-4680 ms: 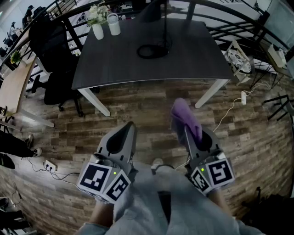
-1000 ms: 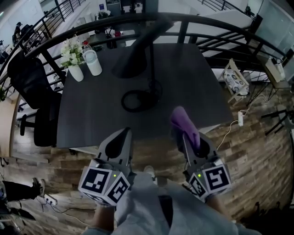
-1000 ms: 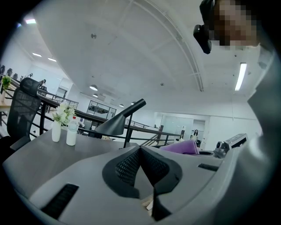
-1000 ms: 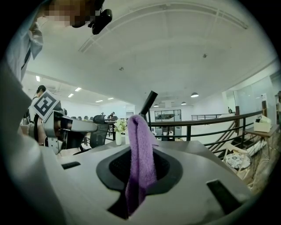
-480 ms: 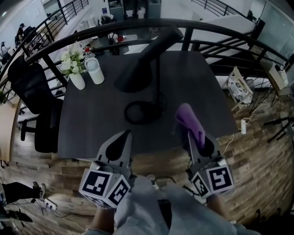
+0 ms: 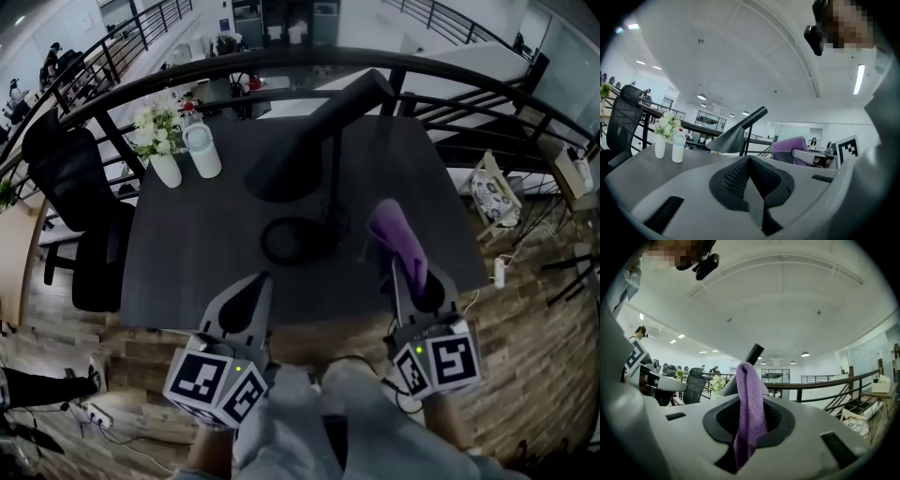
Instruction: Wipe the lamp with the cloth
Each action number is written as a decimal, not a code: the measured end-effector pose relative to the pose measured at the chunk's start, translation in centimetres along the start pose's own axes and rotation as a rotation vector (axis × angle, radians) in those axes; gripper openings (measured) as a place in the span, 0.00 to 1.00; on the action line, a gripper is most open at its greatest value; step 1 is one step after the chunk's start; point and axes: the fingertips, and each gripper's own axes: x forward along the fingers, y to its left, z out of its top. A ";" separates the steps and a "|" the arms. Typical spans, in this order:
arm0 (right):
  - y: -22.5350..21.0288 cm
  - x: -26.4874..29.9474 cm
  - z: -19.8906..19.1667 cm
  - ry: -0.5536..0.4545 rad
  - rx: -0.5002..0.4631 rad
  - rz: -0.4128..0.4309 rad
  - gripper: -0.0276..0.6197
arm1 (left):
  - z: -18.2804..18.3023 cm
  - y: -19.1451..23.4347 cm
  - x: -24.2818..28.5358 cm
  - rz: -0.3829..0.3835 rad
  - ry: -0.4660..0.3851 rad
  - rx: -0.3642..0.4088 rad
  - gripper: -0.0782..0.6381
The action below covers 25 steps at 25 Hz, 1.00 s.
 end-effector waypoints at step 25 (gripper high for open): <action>-3.7 8.7 11.9 -0.299 -0.113 -0.047 0.13 | 0.7 3.1 1.2 0.169 -0.027 -0.065 0.13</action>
